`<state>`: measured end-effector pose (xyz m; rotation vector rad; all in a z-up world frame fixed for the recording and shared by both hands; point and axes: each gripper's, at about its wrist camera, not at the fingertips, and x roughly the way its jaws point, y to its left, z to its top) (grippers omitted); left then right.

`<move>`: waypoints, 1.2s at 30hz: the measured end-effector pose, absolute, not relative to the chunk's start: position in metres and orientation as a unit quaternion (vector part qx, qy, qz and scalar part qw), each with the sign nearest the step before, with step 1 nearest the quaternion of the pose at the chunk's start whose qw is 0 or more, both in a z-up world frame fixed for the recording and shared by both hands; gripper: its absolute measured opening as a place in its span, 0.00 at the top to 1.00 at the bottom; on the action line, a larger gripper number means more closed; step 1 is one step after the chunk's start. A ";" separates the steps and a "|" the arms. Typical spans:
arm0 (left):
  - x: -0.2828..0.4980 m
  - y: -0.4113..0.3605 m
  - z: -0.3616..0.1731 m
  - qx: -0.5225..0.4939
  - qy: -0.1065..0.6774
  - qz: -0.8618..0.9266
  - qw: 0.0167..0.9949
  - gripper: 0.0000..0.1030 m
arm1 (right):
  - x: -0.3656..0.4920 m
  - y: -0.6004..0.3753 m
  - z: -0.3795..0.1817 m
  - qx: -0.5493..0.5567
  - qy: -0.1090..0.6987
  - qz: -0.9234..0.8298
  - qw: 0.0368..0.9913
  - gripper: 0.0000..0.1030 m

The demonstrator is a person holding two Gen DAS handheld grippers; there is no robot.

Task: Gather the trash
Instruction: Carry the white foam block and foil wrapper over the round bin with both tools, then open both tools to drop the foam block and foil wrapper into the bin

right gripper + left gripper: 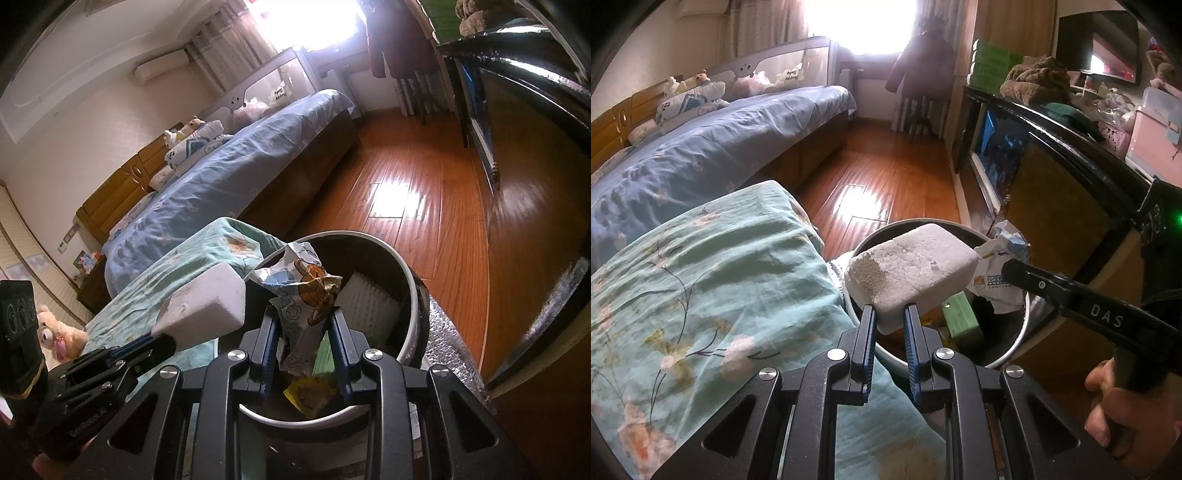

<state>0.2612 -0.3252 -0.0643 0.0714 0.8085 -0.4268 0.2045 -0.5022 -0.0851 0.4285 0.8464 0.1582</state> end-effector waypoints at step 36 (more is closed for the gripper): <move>0.276 -0.342 -0.070 0.040 0.405 -0.203 0.891 0.87 | 0.217 -0.506 -0.097 0.201 0.419 0.072 0.882 0.72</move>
